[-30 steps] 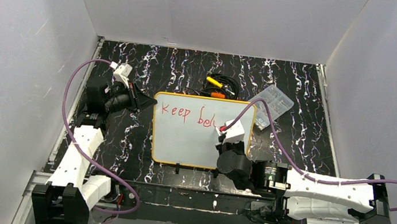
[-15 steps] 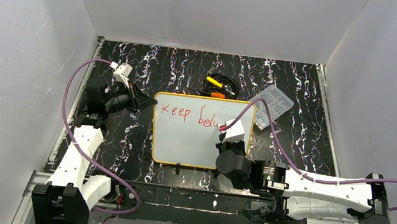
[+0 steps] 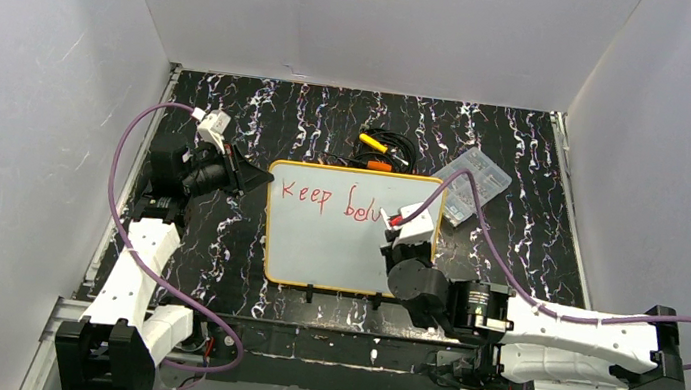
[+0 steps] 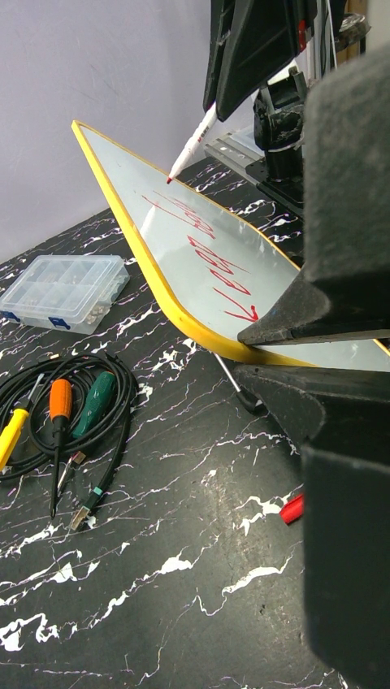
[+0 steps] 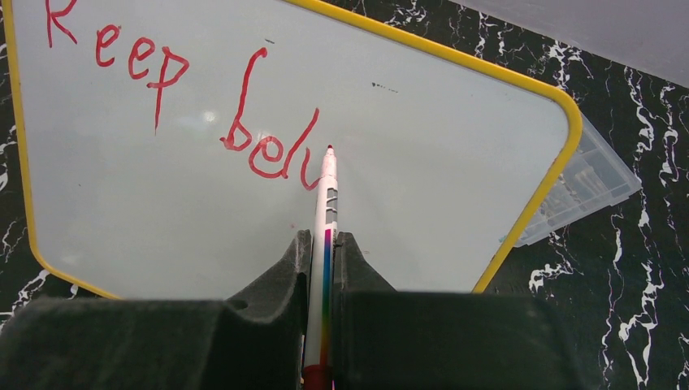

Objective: Write a sentence on the whiteboard

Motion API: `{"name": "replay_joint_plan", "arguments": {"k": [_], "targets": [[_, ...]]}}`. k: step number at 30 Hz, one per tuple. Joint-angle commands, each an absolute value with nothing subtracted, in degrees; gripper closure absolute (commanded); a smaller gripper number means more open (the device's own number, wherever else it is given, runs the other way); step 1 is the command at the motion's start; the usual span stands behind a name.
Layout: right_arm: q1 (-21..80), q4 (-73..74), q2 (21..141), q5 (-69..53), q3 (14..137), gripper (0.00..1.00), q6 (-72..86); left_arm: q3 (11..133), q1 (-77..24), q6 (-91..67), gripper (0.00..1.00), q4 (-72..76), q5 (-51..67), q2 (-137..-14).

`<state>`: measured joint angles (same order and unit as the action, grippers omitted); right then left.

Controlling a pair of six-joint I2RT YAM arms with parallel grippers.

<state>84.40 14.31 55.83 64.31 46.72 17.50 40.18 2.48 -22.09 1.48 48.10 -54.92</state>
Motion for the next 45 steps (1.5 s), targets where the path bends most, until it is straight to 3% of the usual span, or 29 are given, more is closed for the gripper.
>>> {"name": "replay_joint_plan", "arguments": {"k": [1, 45], "targets": [[84.4, 13.0, 54.4, 66.1, 48.5, 0.99, 17.2, 40.9, 2.0, -22.2, 0.99, 1.3, 50.0, -53.8], [84.4, 16.3, 55.9, 66.0, 47.9, 0.99, 20.3, 41.1, 2.0, -22.2, 1.0, 1.1, 50.1, -54.5]]}}
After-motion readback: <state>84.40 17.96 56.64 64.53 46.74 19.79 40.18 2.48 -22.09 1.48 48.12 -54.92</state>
